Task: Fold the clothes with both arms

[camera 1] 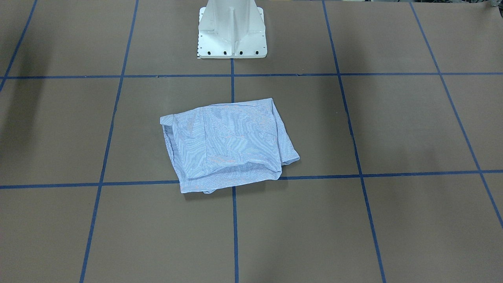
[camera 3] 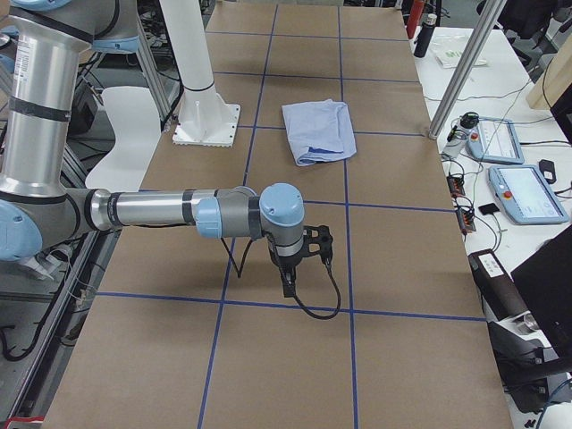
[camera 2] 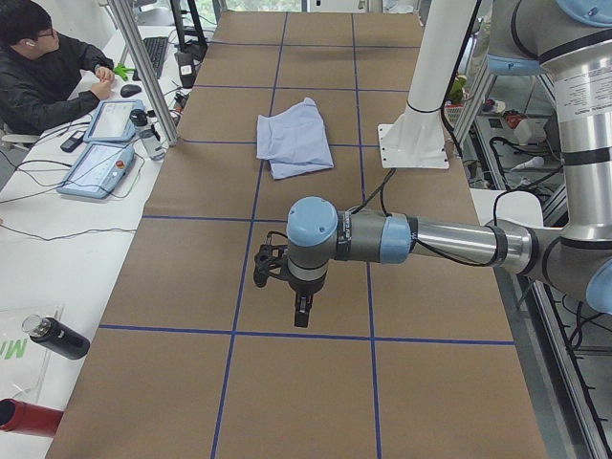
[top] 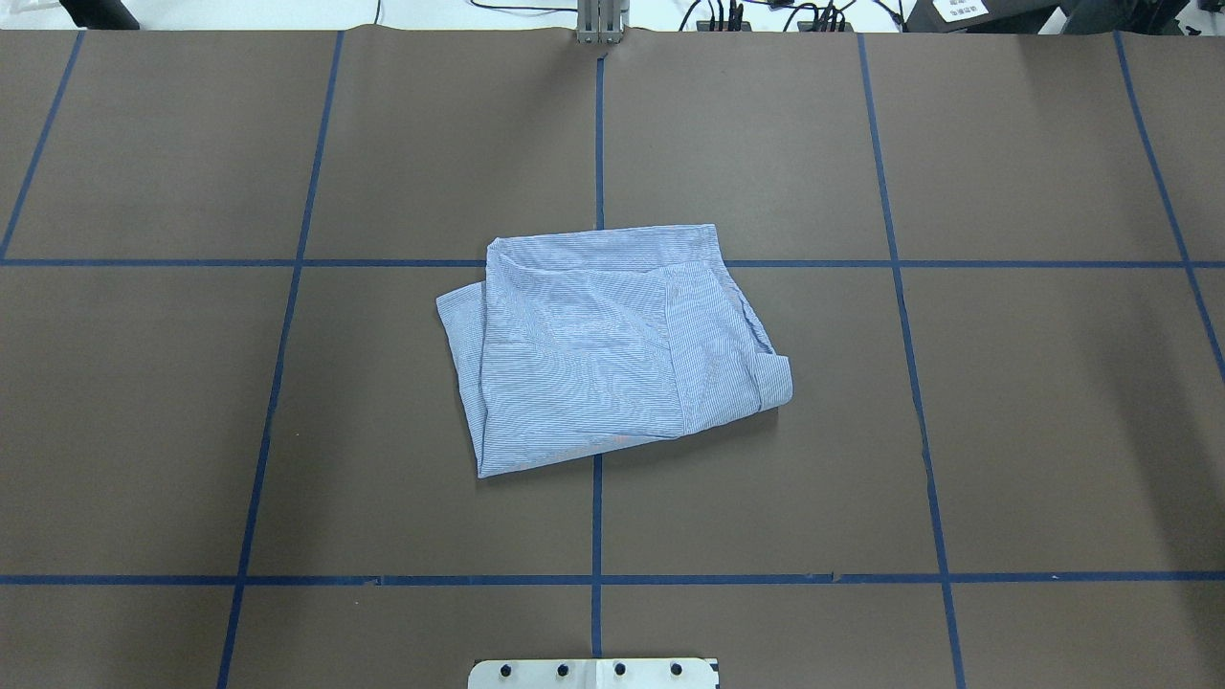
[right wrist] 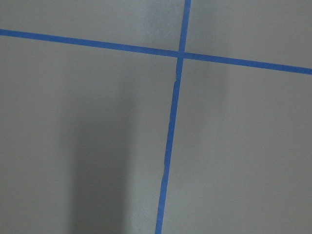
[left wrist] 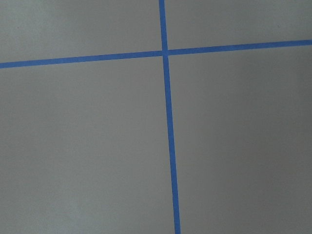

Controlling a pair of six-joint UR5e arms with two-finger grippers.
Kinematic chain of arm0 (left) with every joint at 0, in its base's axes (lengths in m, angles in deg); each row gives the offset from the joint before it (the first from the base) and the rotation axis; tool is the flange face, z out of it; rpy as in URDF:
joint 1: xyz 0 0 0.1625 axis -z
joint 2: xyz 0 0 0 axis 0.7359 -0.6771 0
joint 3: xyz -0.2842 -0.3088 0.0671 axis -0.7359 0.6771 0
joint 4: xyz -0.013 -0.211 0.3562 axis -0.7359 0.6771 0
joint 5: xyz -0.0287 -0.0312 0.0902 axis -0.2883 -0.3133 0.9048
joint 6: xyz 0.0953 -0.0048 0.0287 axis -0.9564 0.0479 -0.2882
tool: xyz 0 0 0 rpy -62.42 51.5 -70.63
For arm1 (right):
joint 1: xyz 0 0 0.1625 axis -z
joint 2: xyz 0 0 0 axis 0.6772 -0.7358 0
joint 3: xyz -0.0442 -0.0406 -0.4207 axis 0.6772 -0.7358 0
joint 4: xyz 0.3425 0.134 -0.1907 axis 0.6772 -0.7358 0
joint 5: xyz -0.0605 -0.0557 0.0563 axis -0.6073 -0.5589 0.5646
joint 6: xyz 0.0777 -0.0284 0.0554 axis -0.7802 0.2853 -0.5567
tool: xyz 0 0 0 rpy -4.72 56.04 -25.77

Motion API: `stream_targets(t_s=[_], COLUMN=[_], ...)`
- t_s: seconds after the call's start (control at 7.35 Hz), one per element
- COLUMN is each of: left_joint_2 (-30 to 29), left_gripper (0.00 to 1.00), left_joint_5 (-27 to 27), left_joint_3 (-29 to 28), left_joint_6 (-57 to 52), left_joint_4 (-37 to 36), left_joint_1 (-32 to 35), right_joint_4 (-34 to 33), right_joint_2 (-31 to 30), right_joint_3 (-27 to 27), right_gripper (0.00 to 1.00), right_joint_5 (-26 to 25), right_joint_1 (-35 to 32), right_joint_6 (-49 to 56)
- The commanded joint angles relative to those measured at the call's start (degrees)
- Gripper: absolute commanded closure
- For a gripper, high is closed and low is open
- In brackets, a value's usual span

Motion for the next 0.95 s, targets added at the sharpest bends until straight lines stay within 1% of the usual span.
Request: stream_targets(t_s=[0.0, 0.27, 0.82], left_joint_2=[0.00, 0.26, 1.23], left_gripper=[0.00, 0.00, 0.00], left_joint_5=[0.00, 0.00, 0.00], left_joint_3=[0.15, 0.15, 0.15], left_joint_6=[0.06, -0.02, -0.02], left_joint_4=[0.00, 0.00, 0.00], left_joint_1=[0.00, 0.00, 0.00], right_joint_4=[0.01, 1.50, 1.59], right_joint_2=[0.07, -0.02, -0.02], right_joint_3=[0.12, 0.13, 0.04], right_gripper=[0.00, 0.00, 0.00], right_joint_5=[-0.01, -0.01, -0.01], right_joint_1=[0.00, 0.00, 0.00], right_joint_6=[0.00, 0.00, 0.09])
